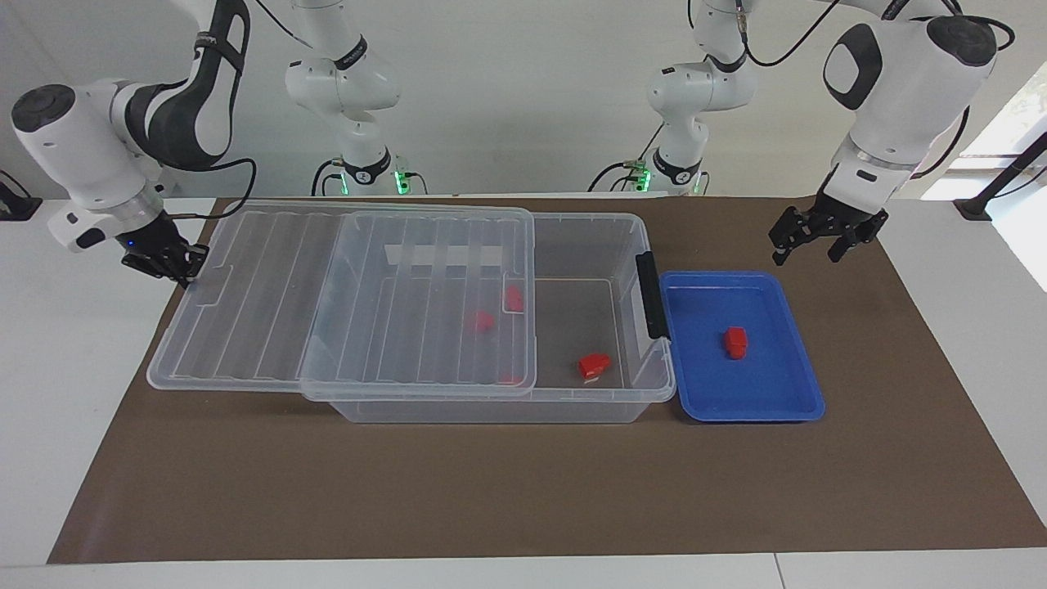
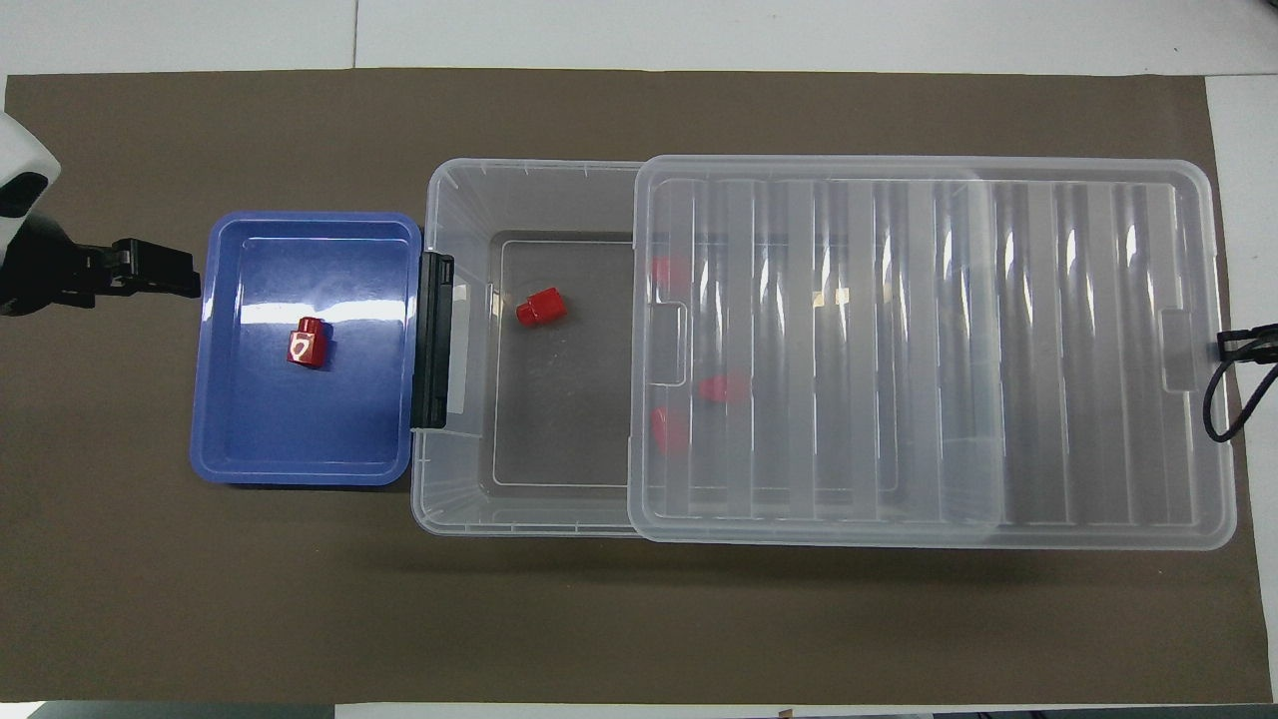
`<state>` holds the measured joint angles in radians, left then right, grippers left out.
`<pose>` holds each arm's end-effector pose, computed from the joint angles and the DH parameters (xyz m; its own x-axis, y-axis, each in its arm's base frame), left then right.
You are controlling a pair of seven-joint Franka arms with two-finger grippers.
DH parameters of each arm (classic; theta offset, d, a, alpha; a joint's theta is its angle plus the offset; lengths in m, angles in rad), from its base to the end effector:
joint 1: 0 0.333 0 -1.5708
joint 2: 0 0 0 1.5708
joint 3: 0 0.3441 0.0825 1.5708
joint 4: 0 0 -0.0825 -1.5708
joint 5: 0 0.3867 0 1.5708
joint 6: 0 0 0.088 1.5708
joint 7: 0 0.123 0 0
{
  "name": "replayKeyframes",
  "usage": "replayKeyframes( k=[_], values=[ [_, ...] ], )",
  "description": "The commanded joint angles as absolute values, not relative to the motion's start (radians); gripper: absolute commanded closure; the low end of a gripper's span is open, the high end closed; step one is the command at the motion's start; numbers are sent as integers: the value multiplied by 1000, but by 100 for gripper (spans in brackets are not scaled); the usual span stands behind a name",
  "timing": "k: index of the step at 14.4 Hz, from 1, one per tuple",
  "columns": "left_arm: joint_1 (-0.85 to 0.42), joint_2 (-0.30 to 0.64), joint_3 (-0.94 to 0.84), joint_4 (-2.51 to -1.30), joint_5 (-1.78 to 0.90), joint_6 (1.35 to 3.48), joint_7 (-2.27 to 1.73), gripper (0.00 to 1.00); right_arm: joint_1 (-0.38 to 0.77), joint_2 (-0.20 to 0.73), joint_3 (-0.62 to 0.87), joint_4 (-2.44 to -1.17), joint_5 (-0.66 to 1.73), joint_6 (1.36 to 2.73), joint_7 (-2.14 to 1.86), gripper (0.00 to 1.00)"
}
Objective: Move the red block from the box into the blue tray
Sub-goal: 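Slide the clear lid back over the box with the right gripper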
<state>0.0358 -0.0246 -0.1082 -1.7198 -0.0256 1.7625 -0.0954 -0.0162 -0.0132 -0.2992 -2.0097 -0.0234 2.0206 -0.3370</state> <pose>0.5624 -0.0441 0.5960 0.9975 0.0279 0.0646 0.0260 -0.9992 0.0290 0.5272 -0.1743 0.4724 0.9994 0.0317 0.0164 0.0313 -0.9992 0.0242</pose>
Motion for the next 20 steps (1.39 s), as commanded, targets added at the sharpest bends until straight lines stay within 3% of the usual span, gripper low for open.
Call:
replayKeyframes(
  k=[1,20],
  values=[
    [49,-23,-117,-1669,-21,1709,-161,0,8,-29,-295,-2028,-15,2023,-276,100],
    [48,-49,-117,-1687,-21,1675,-160,0,208,-38,-282,-2063,48,2043,41,100]
  ],
)
